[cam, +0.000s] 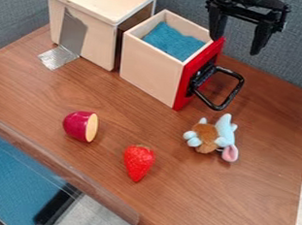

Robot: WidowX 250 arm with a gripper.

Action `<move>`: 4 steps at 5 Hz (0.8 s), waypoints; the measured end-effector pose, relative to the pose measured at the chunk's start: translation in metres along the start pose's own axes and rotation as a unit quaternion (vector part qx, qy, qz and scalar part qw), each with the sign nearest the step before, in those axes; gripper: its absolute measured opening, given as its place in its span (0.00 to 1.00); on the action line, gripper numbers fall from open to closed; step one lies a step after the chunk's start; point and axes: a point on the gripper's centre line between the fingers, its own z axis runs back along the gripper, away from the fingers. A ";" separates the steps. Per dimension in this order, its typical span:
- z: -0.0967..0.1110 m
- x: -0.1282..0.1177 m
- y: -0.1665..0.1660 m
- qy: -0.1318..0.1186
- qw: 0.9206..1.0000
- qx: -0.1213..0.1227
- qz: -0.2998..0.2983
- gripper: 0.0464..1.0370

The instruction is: Move the elephant to the left side of the table

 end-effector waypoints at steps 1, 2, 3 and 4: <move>-0.016 -0.006 0.002 0.022 1.000 0.003 0.001 0.96; -0.037 -0.031 0.002 0.053 0.998 0.009 -0.020 0.96; -0.039 -0.043 -0.002 0.063 0.998 0.000 -0.032 0.96; -0.052 -0.061 -0.005 0.079 0.995 -0.001 -0.067 0.96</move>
